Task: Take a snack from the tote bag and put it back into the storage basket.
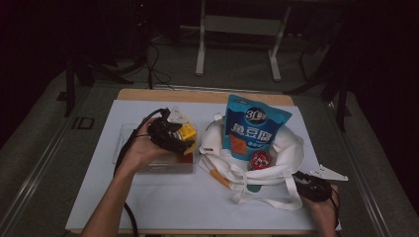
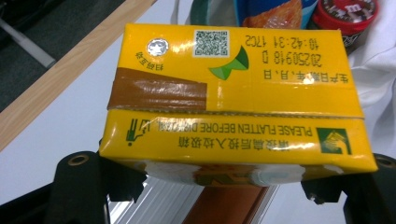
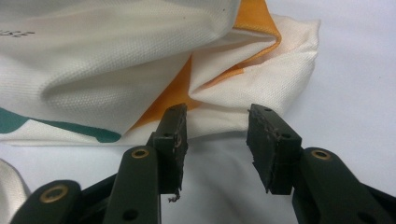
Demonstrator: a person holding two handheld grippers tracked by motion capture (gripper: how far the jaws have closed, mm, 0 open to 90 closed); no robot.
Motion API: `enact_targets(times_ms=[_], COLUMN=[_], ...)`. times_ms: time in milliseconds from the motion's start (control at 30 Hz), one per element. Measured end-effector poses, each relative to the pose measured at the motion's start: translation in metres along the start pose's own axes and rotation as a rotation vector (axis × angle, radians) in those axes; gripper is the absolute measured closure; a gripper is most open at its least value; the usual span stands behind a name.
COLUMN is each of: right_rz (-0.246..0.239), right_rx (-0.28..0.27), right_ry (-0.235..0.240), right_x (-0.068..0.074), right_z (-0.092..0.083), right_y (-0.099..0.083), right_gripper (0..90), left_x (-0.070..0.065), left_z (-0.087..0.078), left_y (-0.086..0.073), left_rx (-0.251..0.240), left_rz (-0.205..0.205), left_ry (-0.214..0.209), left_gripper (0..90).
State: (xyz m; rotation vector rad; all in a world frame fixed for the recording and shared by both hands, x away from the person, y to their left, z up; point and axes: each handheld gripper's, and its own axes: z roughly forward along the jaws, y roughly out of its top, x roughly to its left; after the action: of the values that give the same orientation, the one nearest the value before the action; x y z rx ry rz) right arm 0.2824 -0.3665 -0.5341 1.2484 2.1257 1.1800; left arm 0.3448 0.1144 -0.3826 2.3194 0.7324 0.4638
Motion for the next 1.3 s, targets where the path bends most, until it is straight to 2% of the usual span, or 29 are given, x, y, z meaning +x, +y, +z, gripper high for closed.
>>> enact_targets(times_ms=[300, 433, 567, 833, 1300], right_rz=[-0.002, -0.001, 0.001, 0.001, 0.004], right_rx=[-0.002, -0.002, -0.002, -0.004, -0.004], right_ry=[0.0, 0.0, -0.001, -0.001, -0.001], right_x=[0.0, 0.0, 0.0, -0.001, -0.001], right_z=[0.0, 0.0, 0.0, 0.0, -0.001], right_y=[0.0, 0.0, 0.0, 0.0, 0.0], right_gripper=[57.4, 57.4, 57.4, 57.4, 57.4], left_x=[0.009, 0.014, 0.019, 0.028, 0.04], left_z=[0.001, 0.0, -0.001, -0.006, -0.014], left_y=[-0.012, -0.018, -0.026, -0.035, -0.052], left_rx=[0.023, 0.018, 0.041, 0.038, 0.048], left_rz=[-0.03, -0.065, -0.078, -0.125, -0.177], left_ry=[0.043, 0.053, 0.068, 0.093, 0.148], left_gripper=[28.6, 28.6, 28.7, 28.6, 28.6])
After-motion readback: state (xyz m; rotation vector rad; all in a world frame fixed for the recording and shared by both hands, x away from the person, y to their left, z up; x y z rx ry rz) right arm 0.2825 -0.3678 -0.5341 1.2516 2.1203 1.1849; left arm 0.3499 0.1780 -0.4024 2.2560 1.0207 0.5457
